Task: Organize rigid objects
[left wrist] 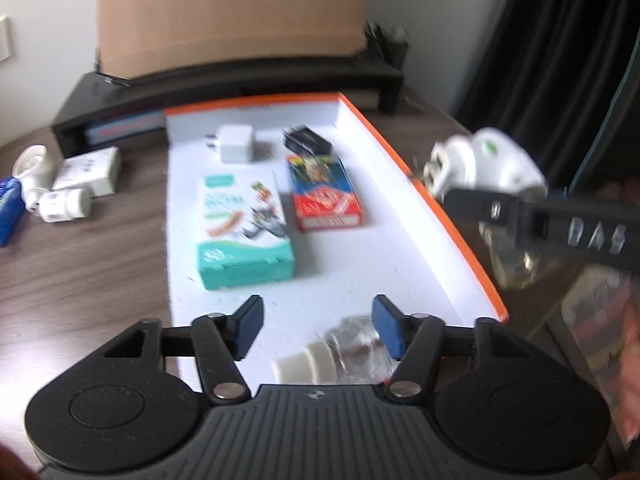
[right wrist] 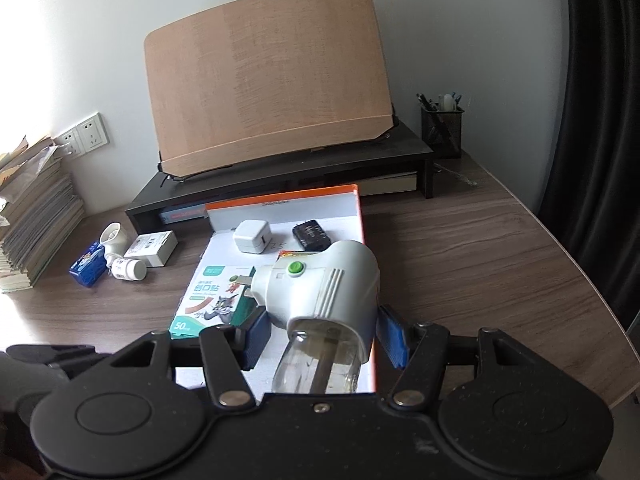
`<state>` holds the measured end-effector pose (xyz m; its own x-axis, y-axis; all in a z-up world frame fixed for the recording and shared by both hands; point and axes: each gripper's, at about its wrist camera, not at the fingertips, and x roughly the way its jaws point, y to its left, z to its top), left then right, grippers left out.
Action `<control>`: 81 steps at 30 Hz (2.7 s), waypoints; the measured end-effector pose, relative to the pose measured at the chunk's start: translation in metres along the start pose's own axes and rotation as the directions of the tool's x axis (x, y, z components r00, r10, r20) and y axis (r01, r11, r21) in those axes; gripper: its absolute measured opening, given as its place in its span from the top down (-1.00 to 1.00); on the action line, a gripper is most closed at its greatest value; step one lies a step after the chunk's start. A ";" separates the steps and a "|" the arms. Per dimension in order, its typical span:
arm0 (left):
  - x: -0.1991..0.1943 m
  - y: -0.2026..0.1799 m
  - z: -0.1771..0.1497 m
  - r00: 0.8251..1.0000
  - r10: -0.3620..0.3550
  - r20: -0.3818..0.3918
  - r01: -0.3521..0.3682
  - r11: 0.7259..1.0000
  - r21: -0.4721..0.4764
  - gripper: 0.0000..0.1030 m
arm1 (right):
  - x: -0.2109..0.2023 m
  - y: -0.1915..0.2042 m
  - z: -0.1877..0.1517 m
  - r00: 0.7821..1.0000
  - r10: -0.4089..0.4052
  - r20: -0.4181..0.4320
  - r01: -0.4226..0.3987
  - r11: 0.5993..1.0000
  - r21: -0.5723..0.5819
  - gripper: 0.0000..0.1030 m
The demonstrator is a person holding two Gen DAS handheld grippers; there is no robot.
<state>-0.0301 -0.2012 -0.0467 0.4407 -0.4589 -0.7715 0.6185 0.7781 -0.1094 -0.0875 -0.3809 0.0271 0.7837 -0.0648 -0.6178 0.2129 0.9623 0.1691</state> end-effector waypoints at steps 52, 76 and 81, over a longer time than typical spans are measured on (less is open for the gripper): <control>-0.013 0.029 0.006 0.997 0.062 -0.038 -0.068 0.979 -0.192 -0.36 | 0.022 0.017 -0.016 0.993 0.016 -0.119 -0.020 0.999 -0.028 -0.38; 0.037 0.022 0.008 0.965 0.185 -0.183 -0.198 0.979 -0.053 -0.56 | 0.017 -0.022 -0.005 0.998 -0.009 -0.066 0.013 0.998 0.063 -0.38; 0.028 0.042 0.006 0.983 0.118 -0.140 -0.136 0.983 -0.124 -0.56 | 0.020 -0.020 -0.005 0.998 0.002 -0.071 0.003 0.998 0.061 -0.38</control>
<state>0.0119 -0.1840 -0.0694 0.4150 -0.2988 -0.8594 0.4677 0.8803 -0.0802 -0.0793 -0.4000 0.0074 0.7409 -0.0445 -0.6702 0.2502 0.9443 0.2139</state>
